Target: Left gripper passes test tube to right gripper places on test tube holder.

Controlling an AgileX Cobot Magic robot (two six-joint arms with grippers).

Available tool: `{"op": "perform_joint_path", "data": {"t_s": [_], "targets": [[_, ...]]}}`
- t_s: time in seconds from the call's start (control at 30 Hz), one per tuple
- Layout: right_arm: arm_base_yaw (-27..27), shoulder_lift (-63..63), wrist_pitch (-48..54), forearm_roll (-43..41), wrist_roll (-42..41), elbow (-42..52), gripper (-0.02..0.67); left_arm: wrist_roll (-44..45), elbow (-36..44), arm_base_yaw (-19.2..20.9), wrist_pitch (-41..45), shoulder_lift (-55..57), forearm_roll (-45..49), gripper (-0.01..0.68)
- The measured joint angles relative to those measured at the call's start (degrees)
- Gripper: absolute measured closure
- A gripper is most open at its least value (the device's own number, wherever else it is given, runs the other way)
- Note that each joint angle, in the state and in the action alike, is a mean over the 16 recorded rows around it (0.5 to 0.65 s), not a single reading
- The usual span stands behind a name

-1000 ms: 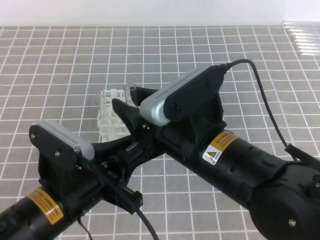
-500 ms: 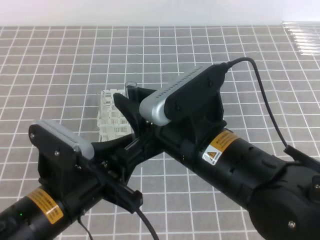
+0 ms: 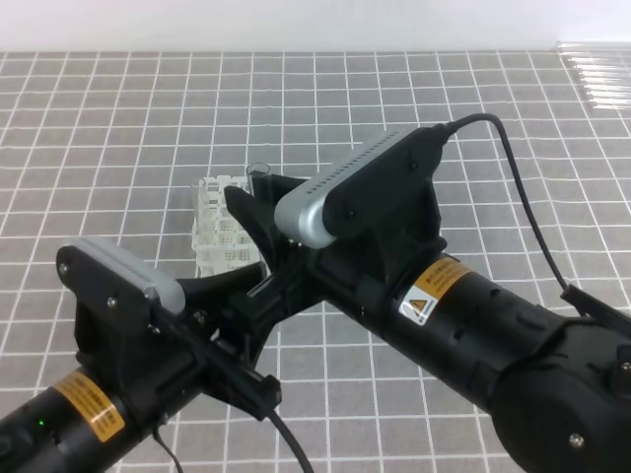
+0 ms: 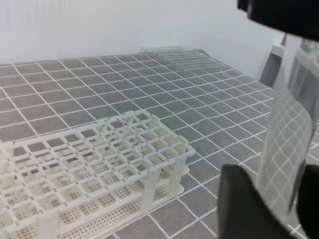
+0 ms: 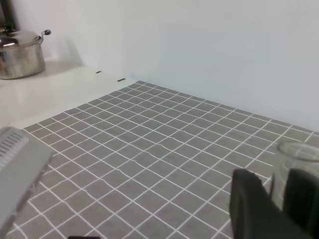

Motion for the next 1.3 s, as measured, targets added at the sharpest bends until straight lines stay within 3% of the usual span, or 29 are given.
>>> {"op": "perform_joint_path", "data": {"t_s": [0.17,0.27,0.5,0.77,0.97,1.1,1.3], "targets": [[-0.04,-0.58,1.0,0.39,-0.79,0.0,0.553,-1.03,-0.02,0.01,1.28,-1.42,-0.03,0.402],[-0.07,-1.31,1.7,0.79,-1.45,0.05,0.553,-1.42,-0.02,0.01,3.52,-3.85,-0.02,0.396],[-0.13,-3.54,4.16,2.08,-3.73,0.25,0.554,-1.42,-0.03,0.01,14.6,-14.35,0.45,0.5],[-0.13,-5.07,6.86,3.26,-5.48,0.46,0.554,0.31,-0.01,0.01,34.75,-33.14,1.89,0.645],[-0.13,-5.17,8.48,3.68,-5.93,0.46,0.554,1.05,0.75,0.01,45.79,-46.62,3.18,0.669],[-0.13,-5.17,9.12,3.76,-5.93,0.46,0.554,0.86,3.45,0.0,48.65,-53.41,3.83,0.673],[-0.13,-5.17,9.65,3.85,-5.93,0.46,0.554,-0.32,10.84,0.0,42.75,-58.54,4.38,0.673]]}}
